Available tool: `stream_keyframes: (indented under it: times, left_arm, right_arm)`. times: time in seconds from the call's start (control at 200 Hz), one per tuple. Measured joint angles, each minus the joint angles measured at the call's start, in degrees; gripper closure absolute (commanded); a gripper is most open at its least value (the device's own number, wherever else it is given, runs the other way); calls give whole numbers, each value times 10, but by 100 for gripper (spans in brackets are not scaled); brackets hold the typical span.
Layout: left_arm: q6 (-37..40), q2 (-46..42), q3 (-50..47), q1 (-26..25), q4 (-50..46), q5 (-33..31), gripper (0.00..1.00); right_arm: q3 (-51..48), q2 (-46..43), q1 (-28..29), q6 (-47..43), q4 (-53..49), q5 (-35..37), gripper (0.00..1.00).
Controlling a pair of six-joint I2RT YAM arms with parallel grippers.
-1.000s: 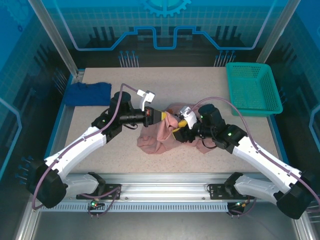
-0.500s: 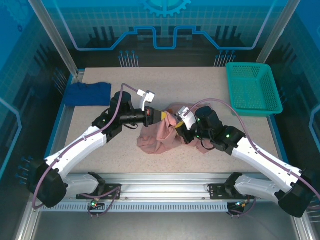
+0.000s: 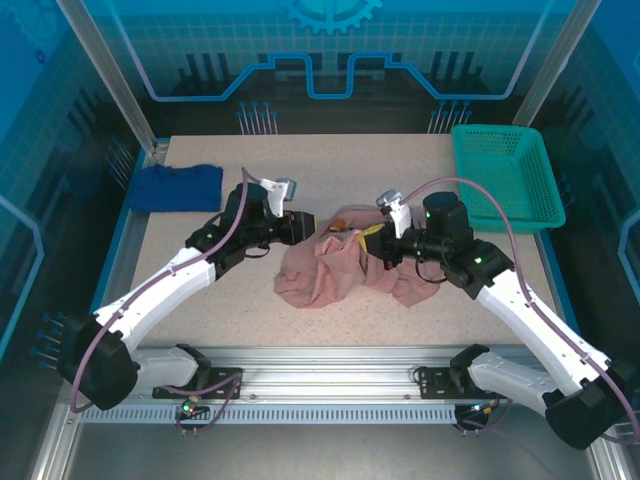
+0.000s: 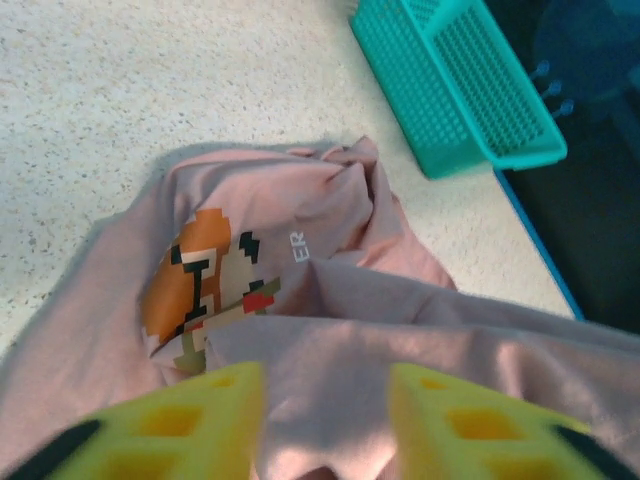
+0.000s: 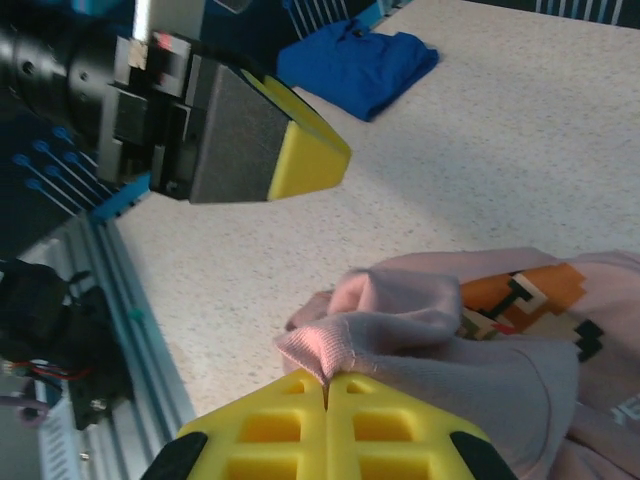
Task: Fold the inside-out t-shirt
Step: Turn the T-shirt inside out at the center of the table.
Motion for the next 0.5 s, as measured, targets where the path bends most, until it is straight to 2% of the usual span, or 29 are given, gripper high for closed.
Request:
stream_keyframes:
  times: [0.25,0.385,0.5]
  left_arm:
    - [51,-36,-36,-61,0,-10,28]
    - [86,-36,-39,-88,0,-10,23]
    - [107,-28,-39,-96,0,-10,22]
  right_arm:
    - [14,29,-5,30,11,-44,100]
    - [15,38,-10,38,17,-51,100]
    - [15,40,-10,40,17,-54,100]
